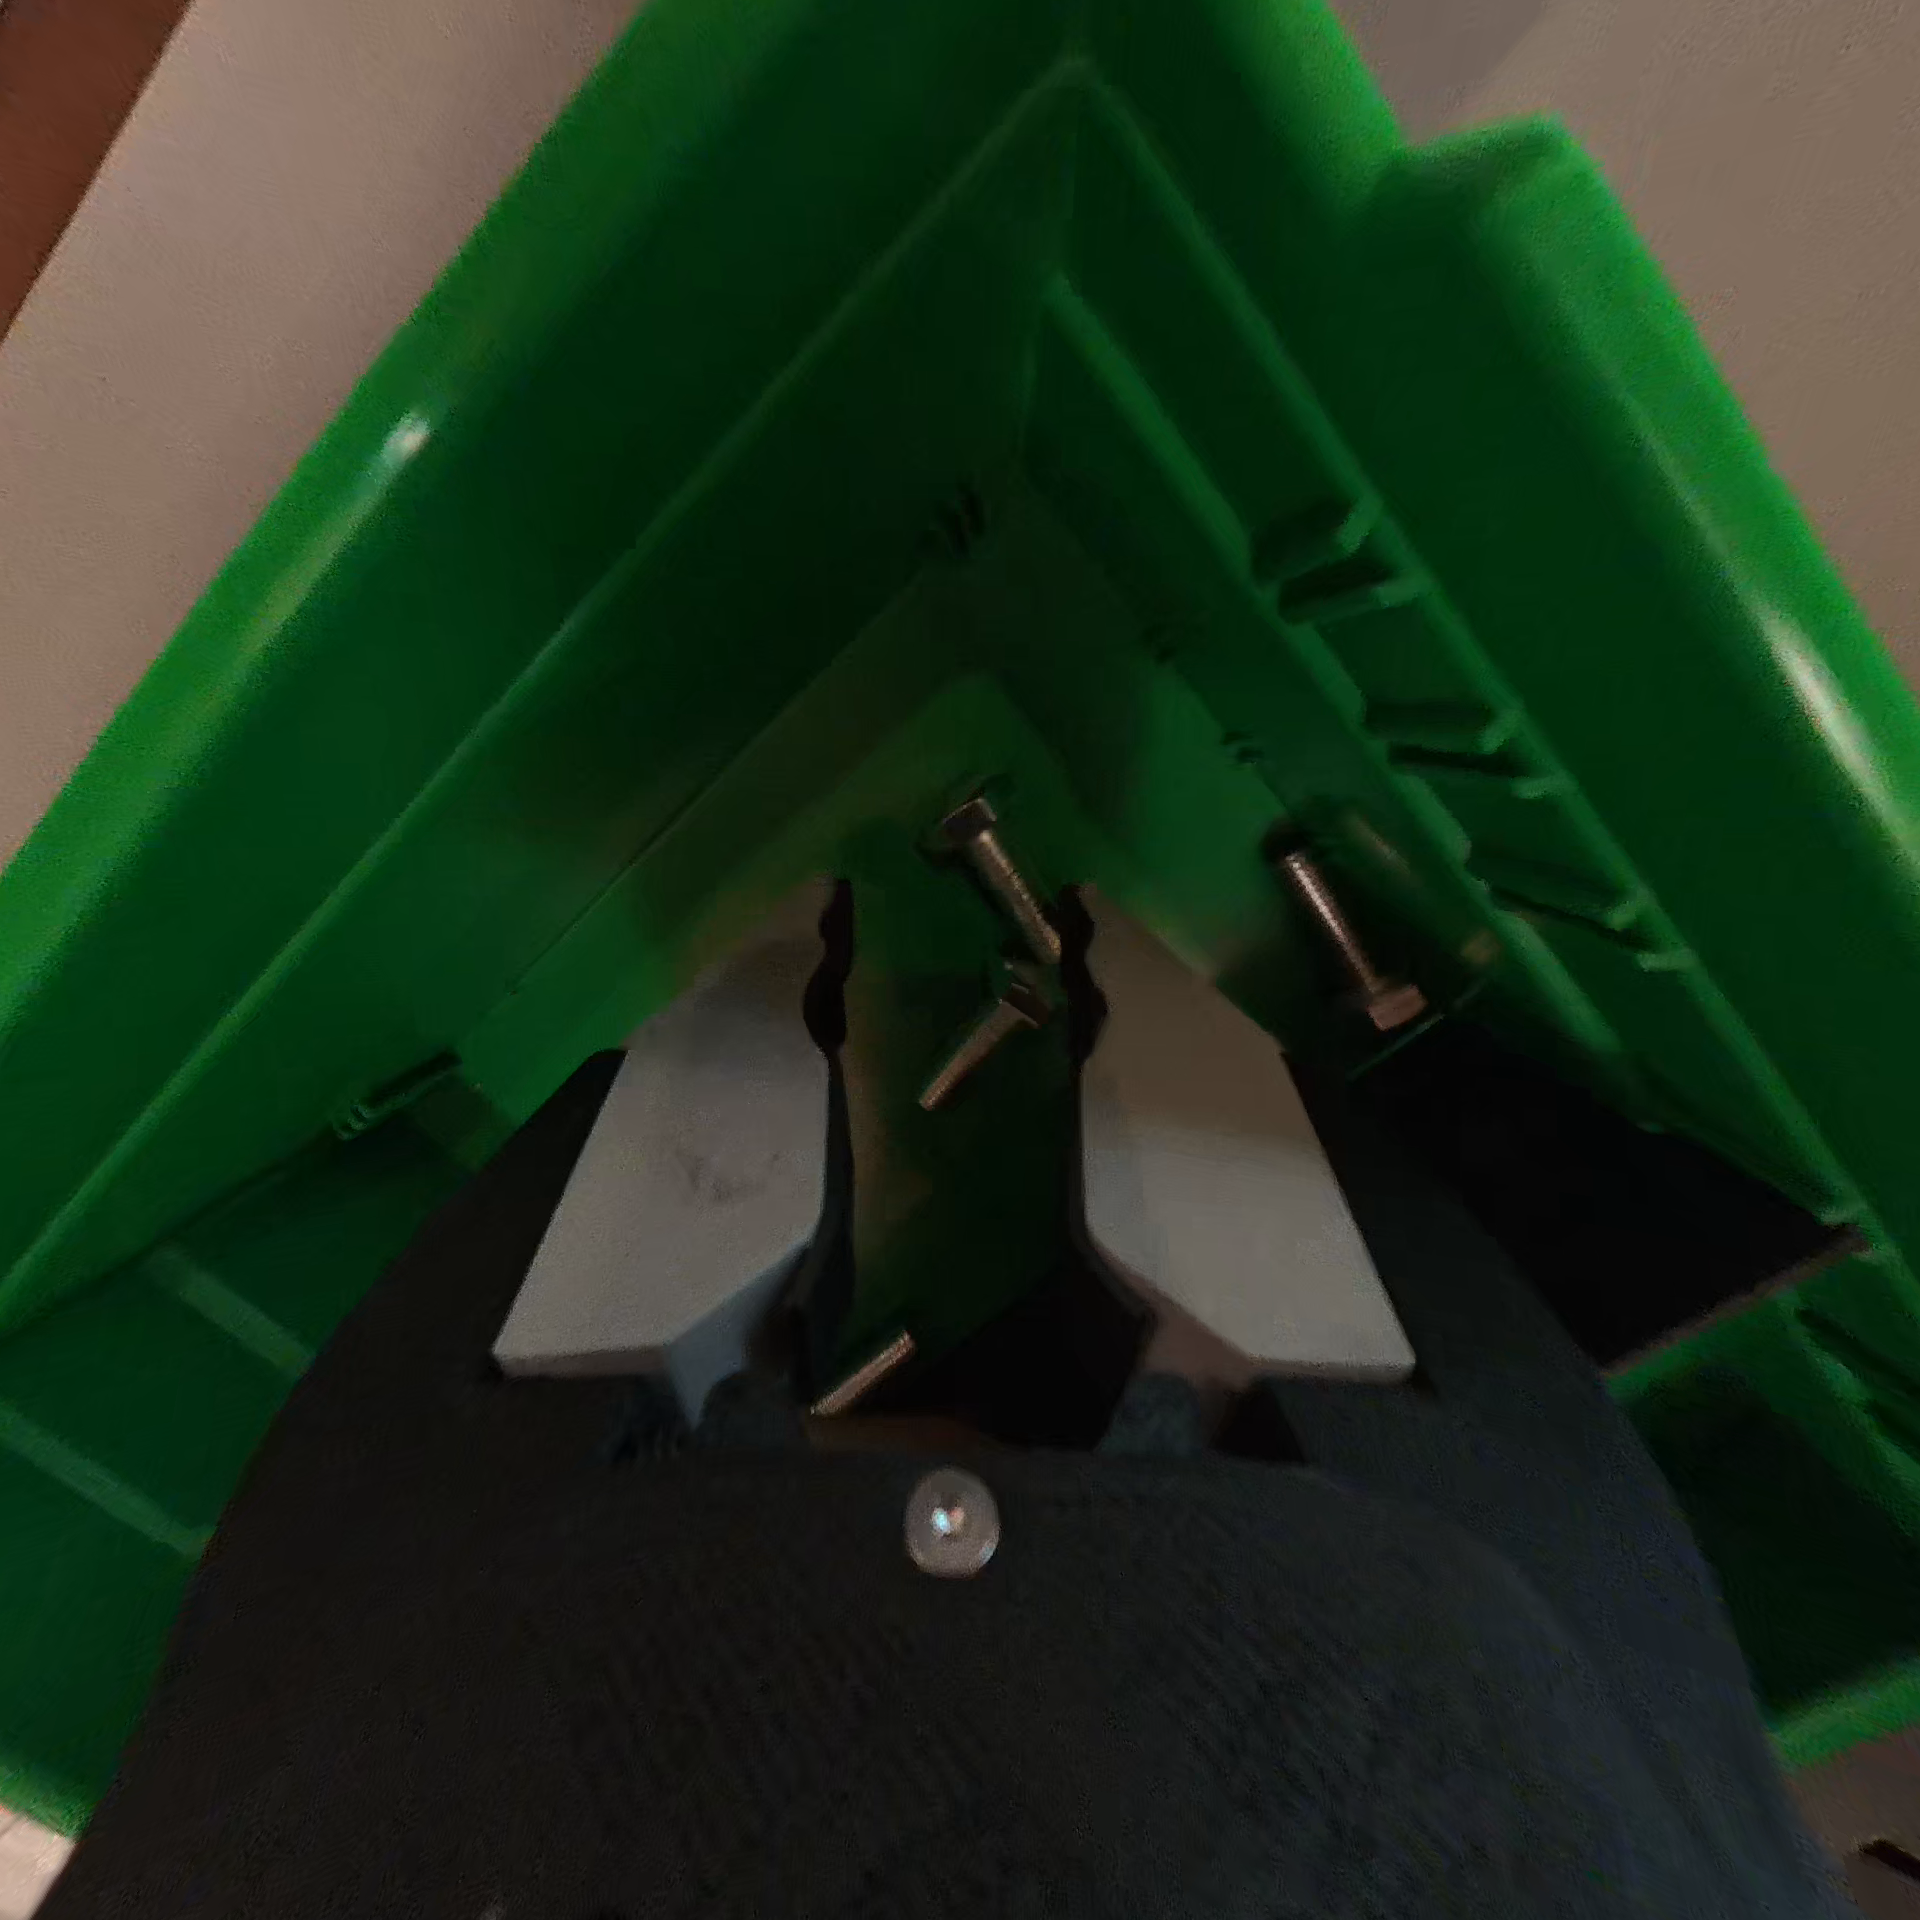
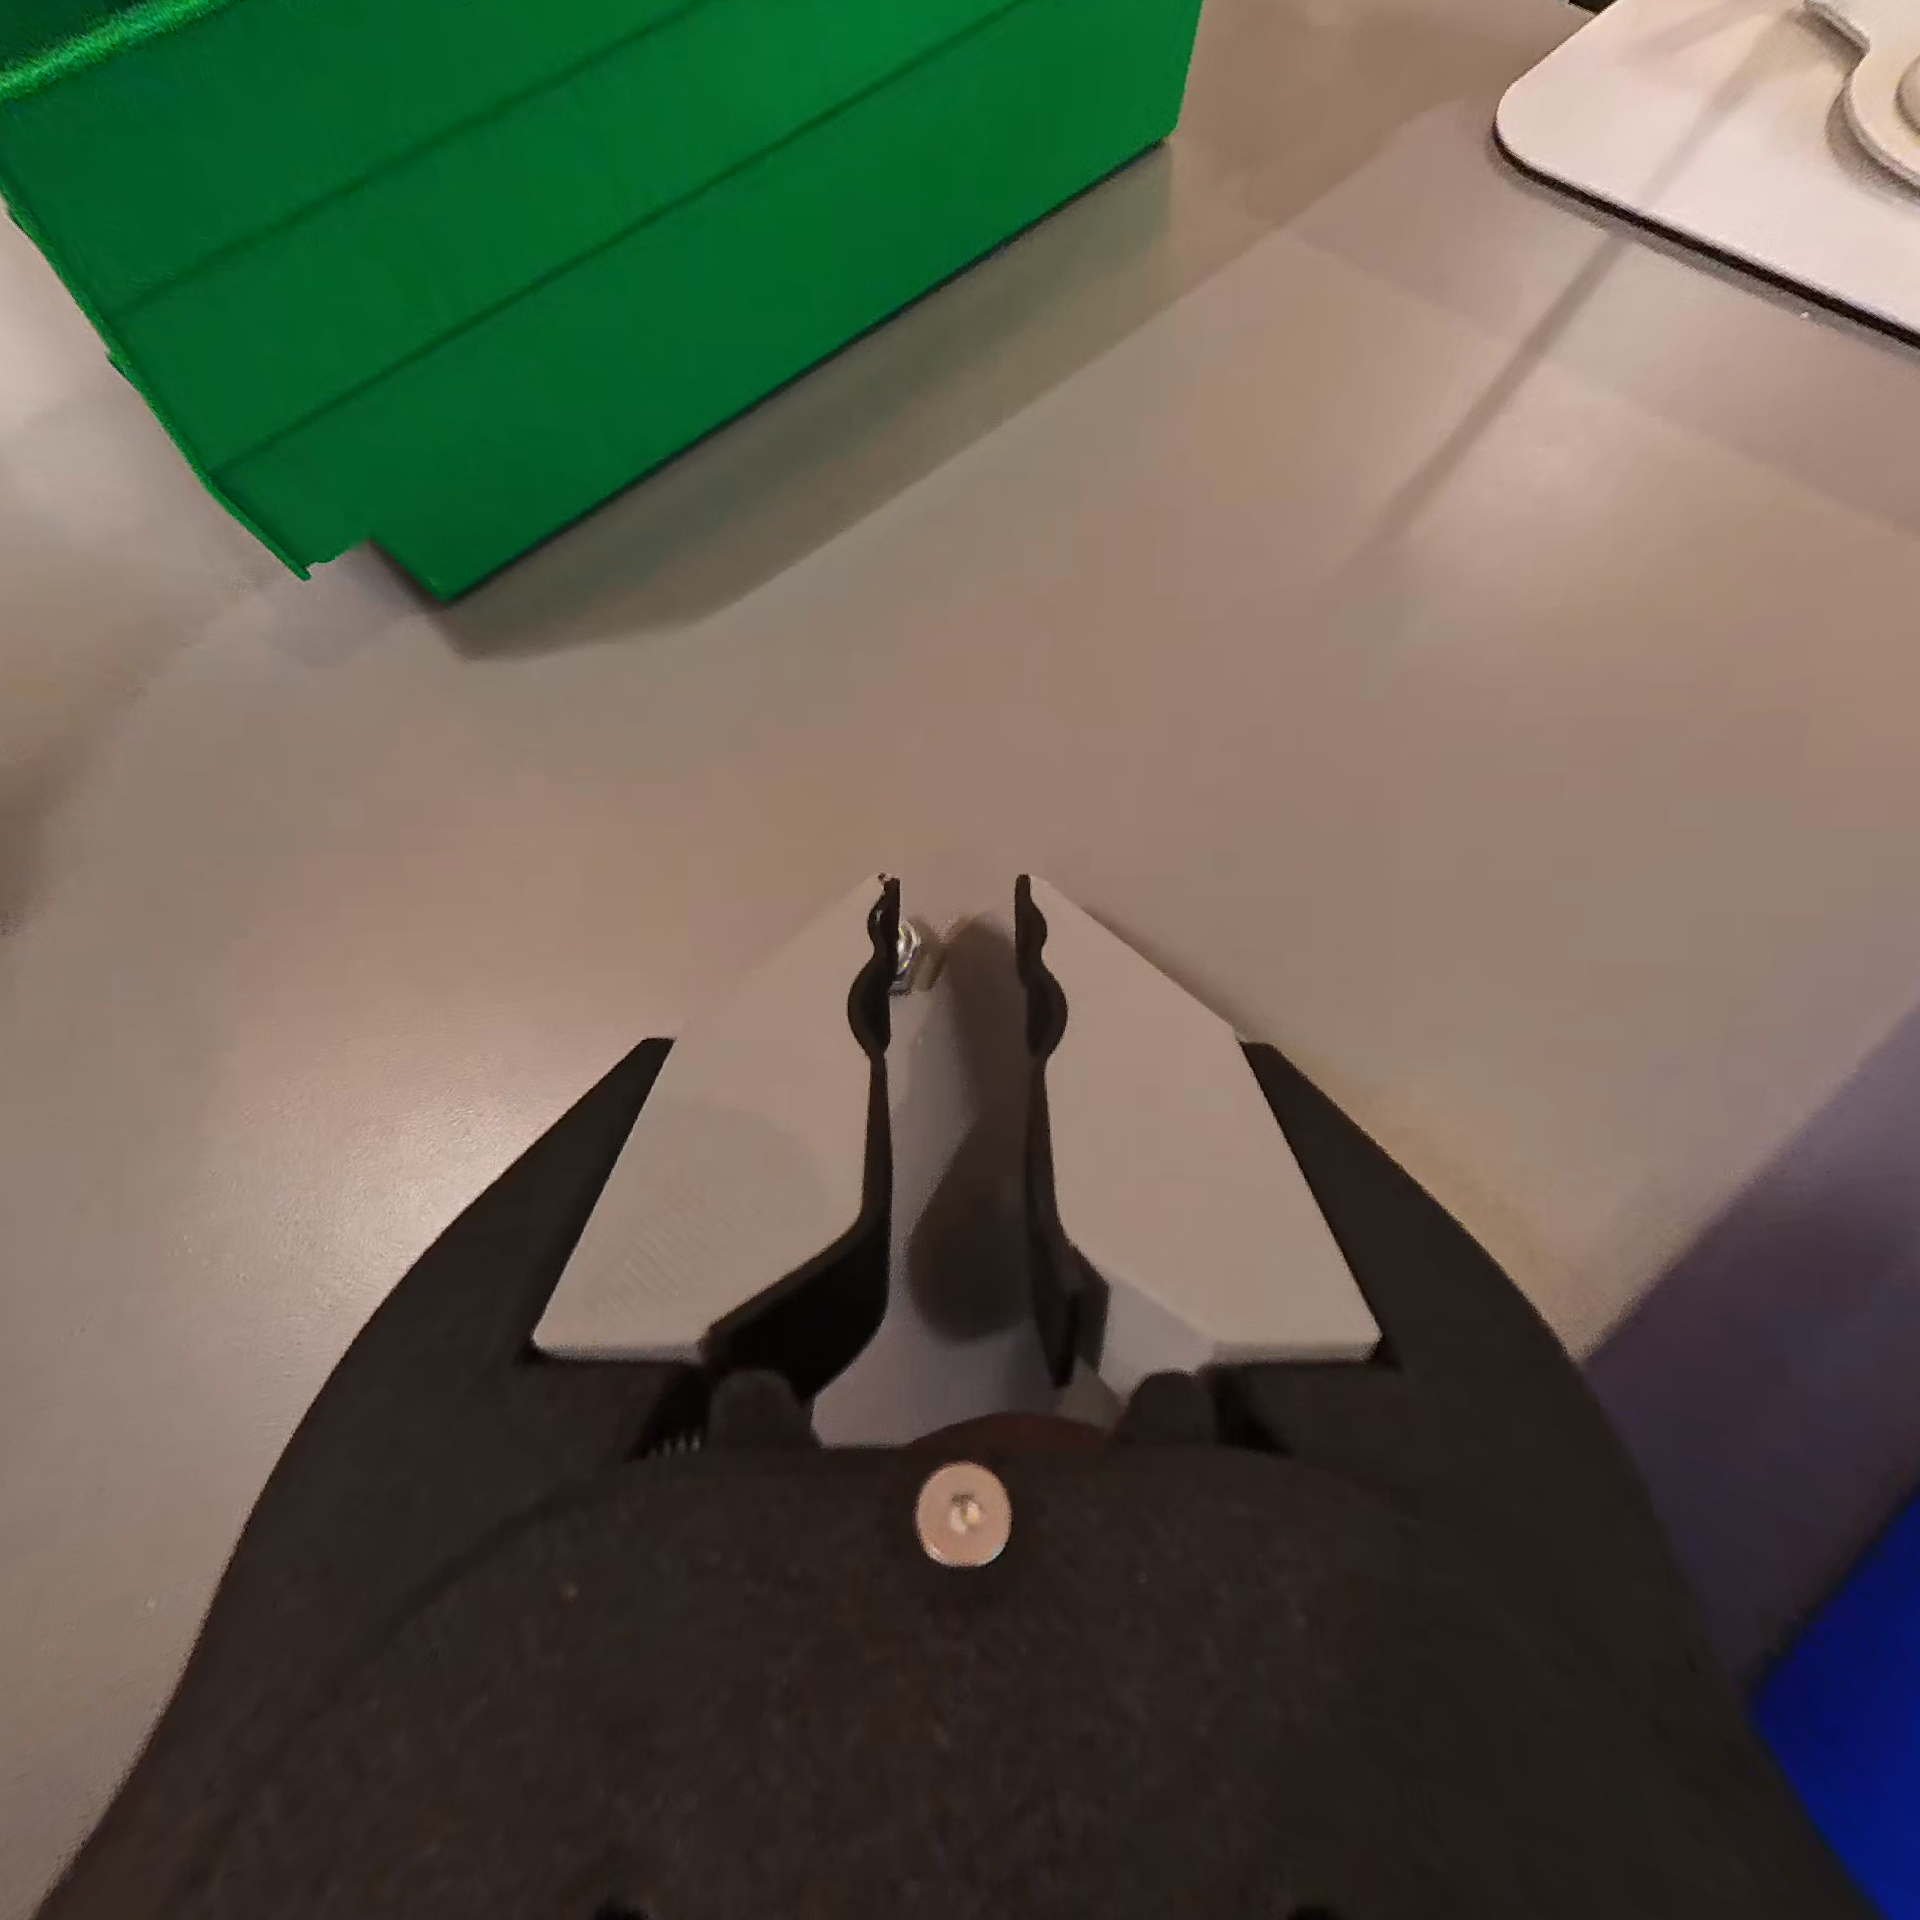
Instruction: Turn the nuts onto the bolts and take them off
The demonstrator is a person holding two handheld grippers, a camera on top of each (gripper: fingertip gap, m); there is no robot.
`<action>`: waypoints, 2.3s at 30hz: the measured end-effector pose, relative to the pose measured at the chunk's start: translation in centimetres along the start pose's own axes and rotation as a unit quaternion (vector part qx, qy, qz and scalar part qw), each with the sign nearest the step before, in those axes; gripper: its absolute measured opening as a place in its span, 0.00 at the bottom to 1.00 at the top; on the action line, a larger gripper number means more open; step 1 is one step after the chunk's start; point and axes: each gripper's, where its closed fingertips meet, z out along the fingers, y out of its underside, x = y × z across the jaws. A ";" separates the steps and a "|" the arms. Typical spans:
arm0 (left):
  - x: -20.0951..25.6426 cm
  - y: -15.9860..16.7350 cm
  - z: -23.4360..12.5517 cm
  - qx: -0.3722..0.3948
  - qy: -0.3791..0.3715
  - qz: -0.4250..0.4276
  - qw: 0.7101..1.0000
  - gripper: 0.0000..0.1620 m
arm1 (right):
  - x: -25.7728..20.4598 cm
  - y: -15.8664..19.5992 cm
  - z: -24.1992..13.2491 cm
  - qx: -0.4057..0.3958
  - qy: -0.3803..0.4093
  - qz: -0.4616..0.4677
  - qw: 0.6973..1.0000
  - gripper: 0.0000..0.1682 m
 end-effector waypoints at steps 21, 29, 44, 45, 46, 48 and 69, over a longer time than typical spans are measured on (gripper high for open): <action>5.7 -6.1 -16.8 0.352 -0.059 -0.062 0.932 0.10 | -1.2 -4.9 -4.0 0.142 -0.037 -0.003 0.989 0.18; 23.5 -4.7 -21.7 0.559 0.070 -0.008 0.826 0.09 | -2.7 -8.1 -7.9 0.259 -0.103 0.004 0.960 0.21; 27.8 -4.8 -16.0 0.620 0.152 -0.057 0.768 0.09 | -2.8 -8.3 -8.9 0.276 -0.095 -0.030 0.956 0.03; 27.5 -4.6 -15.5 0.620 0.152 -0.059 0.767 0.09 | -2.6 -8.2 -8.7 0.268 -0.088 -0.031 0.959 0.04; 26.9 -4.4 -14.9 0.615 0.143 -0.065 0.773 0.07 | -2.2 -8.1 -8.5 0.262 -0.077 -0.029 0.961 0.04; 25.9 -3.9 -14.7 0.611 0.122 -0.075 0.779 0.13 | -1.4 -7.7 -8.2 0.244 -0.071 -0.013 0.967 0.03; 27.4 -3.0 -8.3 0.522 -0.081 0.123 0.840 0.19 | -0.9 -4.8 -5.7 0.140 -0.115 0.044 0.983 0.04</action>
